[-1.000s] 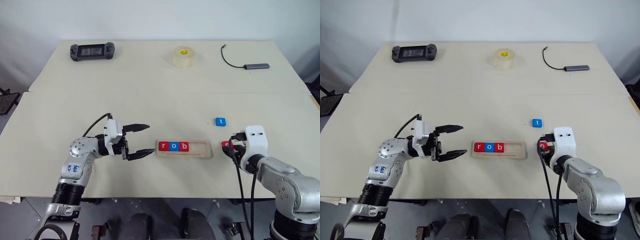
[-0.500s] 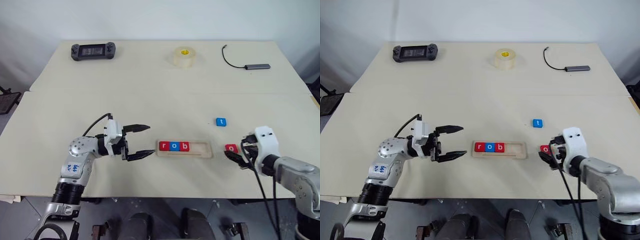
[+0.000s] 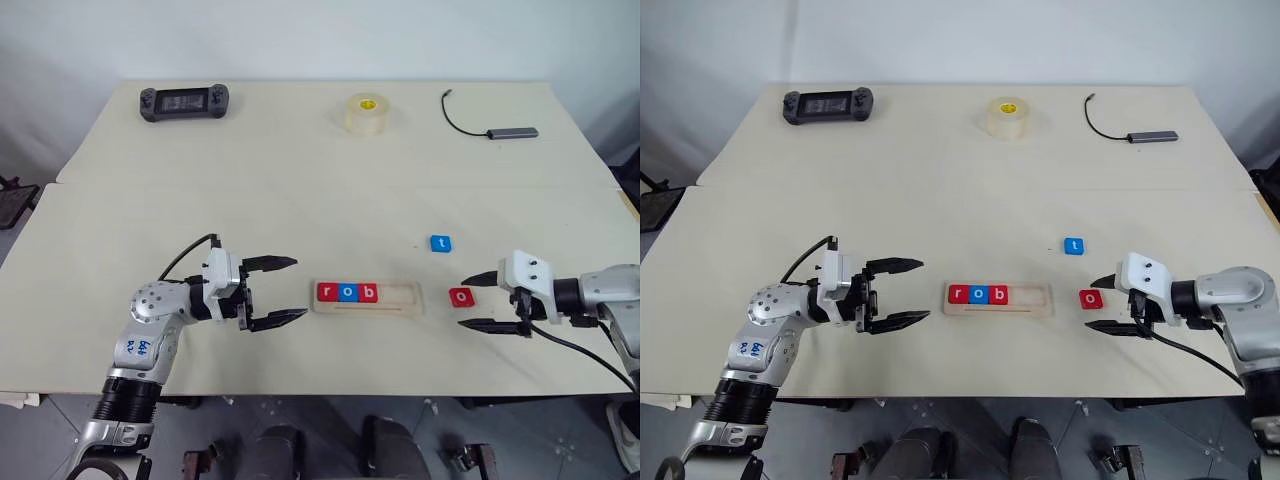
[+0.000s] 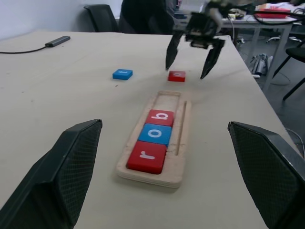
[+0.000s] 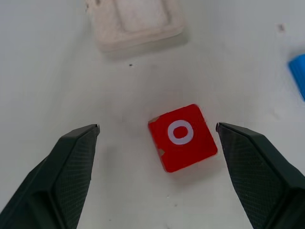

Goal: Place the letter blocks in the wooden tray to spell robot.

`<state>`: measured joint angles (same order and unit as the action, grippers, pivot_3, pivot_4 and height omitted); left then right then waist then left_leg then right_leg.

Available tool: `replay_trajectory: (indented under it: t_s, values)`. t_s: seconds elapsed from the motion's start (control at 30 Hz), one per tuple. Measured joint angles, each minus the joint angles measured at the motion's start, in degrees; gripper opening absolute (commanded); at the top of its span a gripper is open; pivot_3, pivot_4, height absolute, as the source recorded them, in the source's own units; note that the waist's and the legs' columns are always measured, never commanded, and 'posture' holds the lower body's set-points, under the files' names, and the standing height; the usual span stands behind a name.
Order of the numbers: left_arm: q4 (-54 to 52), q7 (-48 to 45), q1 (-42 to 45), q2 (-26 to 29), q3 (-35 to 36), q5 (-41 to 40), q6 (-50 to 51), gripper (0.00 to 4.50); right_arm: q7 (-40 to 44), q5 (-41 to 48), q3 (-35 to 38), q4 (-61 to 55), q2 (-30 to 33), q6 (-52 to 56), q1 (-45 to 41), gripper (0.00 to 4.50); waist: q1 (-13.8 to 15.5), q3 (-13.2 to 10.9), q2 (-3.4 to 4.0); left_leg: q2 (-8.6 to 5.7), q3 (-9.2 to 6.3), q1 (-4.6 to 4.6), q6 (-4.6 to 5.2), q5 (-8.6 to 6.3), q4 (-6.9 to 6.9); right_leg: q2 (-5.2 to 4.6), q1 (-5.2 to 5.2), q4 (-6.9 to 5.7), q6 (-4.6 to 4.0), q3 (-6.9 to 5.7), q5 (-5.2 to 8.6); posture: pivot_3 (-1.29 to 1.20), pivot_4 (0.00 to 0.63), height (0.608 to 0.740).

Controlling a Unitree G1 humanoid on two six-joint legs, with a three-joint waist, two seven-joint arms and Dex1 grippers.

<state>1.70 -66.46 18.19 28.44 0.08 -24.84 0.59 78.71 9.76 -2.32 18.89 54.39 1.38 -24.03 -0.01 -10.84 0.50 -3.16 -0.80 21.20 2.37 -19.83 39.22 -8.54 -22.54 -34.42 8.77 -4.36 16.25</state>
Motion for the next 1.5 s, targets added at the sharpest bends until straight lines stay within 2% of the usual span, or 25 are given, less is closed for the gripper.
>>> replay_trajectory:
  t_s: [0.07, 0.27, 0.5, 0.67, 0.87, 1.2, 1.5]
  values:
    - [-0.98, 0.04, -0.84, 0.36, 0.01, -0.02, 0.23, 4.50, 0.82, -0.83, -1.41, 3.44, -0.84, -1.90, -2.43, 3.52, 0.03, 0.00, 0.00, 0.00, -0.05, 0.01, -0.02, 0.00, 0.00, 0.00, 0.02, 0.02, 0.00, -0.04, 0.00, 0.00, 0.150, 0.740]
    - [-2.45, 0.66, -1.71, 0.92, 0.04, -0.03, 0.86, 4.50, 4.21, -0.90, -3.07, 7.54, -1.23, -5.07, -4.84, 1.48, 0.10, 0.00, 0.01, 0.00, -0.10, 0.01, -0.03, 0.00, 0.01, 0.00, 0.06, 0.07, 0.00, -0.09, 0.00, 0.00, 0.150, 0.740]
    - [-3.10, 1.53, -2.01, 0.94, 0.15, -0.04, 0.87, 4.50, 4.12, -2.61, -4.00, 9.23, -1.38, -5.52, -9.97, 1.46, -0.02, -0.01, 0.04, 0.02, -0.09, 0.01, -0.07, -0.01, 0.01, 0.01, 0.02, 0.06, -0.01, -0.08, 0.00, 0.00, 0.150, 0.740]
    - [-3.12, 2.44, -2.20, 0.92, 0.68, -0.03, 0.70, 4.50, 5.67, 0.53, -4.74, -2.83, -3.39, 3.58, -11.79, 1.46, -0.02, -0.02, 0.05, 0.06, -0.10, 0.03, -0.11, -0.03, 0.00, 0.02, 0.01, 0.07, -0.01, -0.10, 0.00, 0.00, 0.150, 0.740]
    - [-3.31, 3.12, -3.06, 0.51, 0.86, -0.02, 0.64, 4.50, 2.44, 0.57, -9.32, -11.88, -8.57, 15.71, -13.99, 1.46, 0.13, -0.02, 0.05, 0.04, -0.15, 0.06, -0.11, -0.03, 0.00, 0.00, 0.00, 0.06, -0.01, -0.11, 0.00, 0.00, 0.150, 0.740]
    - [-5.16, 4.40, -3.63, 0.17, 0.83, -0.03, 0.93, 4.50, -0.19, -1.79, -13.45, -11.69, -10.83, 17.16, -13.70, 1.46, 0.07, -0.02, 0.05, -0.02, -0.16, 0.09, -0.11, -0.03, -0.01, 0.00, -0.03, 0.06, -0.01, -0.12, 0.00, 0.00, 0.150, 0.740]
    - [-5.68, 4.91, -4.58, 0.18, 0.85, -0.03, 1.31, 4.50, -1.44, -1.59, -13.01, -12.10, -12.08, 18.74, -13.36, 4.49, 0.10, -0.02, 0.05, -0.02, -0.16, 0.09, -0.11, -0.03, 0.00, 0.00, -0.03, 0.06, -0.01, -0.12, 0.00, 0.00, 0.150, 0.740]
